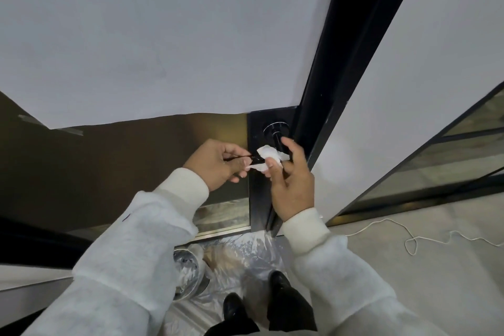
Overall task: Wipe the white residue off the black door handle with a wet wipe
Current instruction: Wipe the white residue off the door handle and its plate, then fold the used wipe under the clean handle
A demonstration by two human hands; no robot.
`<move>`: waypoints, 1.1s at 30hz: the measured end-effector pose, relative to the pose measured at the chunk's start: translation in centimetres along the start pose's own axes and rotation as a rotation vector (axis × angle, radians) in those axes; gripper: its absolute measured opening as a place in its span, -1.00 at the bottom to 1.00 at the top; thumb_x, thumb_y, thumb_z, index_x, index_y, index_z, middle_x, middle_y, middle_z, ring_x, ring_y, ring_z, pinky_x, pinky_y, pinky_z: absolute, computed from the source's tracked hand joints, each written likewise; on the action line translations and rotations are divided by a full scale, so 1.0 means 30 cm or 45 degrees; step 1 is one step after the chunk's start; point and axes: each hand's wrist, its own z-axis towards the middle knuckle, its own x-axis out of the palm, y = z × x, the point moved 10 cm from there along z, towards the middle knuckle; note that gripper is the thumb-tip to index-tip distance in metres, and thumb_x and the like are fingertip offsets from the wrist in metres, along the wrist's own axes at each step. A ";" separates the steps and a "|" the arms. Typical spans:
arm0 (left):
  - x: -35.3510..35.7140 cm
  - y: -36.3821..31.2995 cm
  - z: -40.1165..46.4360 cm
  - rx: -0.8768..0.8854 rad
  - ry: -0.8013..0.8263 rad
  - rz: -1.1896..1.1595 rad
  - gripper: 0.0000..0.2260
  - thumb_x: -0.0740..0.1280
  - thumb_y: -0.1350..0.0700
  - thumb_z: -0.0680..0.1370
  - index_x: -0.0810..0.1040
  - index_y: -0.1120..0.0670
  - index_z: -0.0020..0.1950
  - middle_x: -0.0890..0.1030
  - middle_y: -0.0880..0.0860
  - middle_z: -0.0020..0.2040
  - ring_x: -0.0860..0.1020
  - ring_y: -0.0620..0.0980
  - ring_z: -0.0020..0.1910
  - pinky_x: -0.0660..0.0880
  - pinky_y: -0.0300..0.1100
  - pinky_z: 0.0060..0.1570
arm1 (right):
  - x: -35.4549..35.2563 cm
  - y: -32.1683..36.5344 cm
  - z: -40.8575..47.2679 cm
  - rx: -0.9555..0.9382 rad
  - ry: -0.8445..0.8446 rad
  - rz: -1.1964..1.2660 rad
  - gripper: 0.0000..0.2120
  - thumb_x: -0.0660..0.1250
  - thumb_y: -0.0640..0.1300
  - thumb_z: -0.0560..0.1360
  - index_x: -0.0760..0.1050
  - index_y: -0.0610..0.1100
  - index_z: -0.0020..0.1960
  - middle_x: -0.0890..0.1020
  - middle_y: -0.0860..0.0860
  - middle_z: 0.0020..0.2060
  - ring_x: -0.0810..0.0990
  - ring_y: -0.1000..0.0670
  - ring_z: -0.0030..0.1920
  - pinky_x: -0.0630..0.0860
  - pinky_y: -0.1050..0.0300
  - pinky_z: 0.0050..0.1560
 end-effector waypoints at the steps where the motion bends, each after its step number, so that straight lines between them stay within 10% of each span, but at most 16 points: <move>1: -0.008 0.010 -0.006 -0.010 -0.048 -0.065 -0.89 0.44 0.23 0.52 0.68 0.20 0.02 0.71 0.18 -0.20 0.67 0.06 -0.22 0.62 -0.19 -0.21 | -0.007 -0.025 0.011 0.068 0.004 0.044 -0.60 0.37 -0.08 0.58 0.38 0.05 0.39 0.73 0.06 -0.12 0.69 0.13 -0.12 0.62 0.15 -0.01; 3: -0.011 0.034 -0.018 -0.074 -0.126 -0.264 -0.91 0.47 0.27 0.48 0.68 0.24 -0.03 0.70 0.22 -0.20 0.69 0.08 -0.23 0.63 -0.22 -0.20 | 0.001 -0.064 0.008 0.254 -0.026 0.368 -0.60 0.43 -0.12 0.54 0.35 0.08 0.29 0.71 -0.05 -0.09 0.71 -0.02 -0.10 0.67 -0.07 -0.02; 11: 0.052 0.127 -0.071 -0.360 -0.301 -0.908 -0.90 0.46 0.22 0.48 0.61 0.23 -0.09 0.59 0.16 -0.28 0.59 0.04 -0.33 0.59 -0.22 -0.36 | 0.199 -0.136 -0.100 1.111 0.046 1.486 -0.74 0.46 -0.20 0.42 0.58 -0.32 0.05 0.65 -0.16 -0.05 0.66 -0.02 -0.02 0.63 0.14 0.12; 27: -0.093 0.261 -0.181 -0.212 -0.710 -1.125 -0.82 0.39 0.08 0.54 0.62 0.20 -0.11 0.66 0.17 -0.21 0.62 0.07 -0.29 0.57 -0.15 -0.35 | 0.420 -0.080 -0.149 1.207 0.554 1.001 -0.76 0.46 -0.34 0.48 0.59 -0.43 0.10 0.66 -0.23 -0.11 0.65 -0.02 -0.24 0.59 0.25 -0.30; 33: -0.004 0.264 -0.171 -0.061 -0.691 -1.165 -0.77 0.52 0.20 0.24 0.68 0.17 -0.13 0.68 0.14 -0.17 0.66 0.05 -0.21 0.60 -0.20 -0.31 | 0.307 -0.173 -0.059 0.992 0.537 0.729 -0.90 0.51 -0.35 0.42 0.65 -0.22 -0.24 0.62 -0.12 -0.35 0.54 -0.04 -0.38 0.49 0.14 -0.36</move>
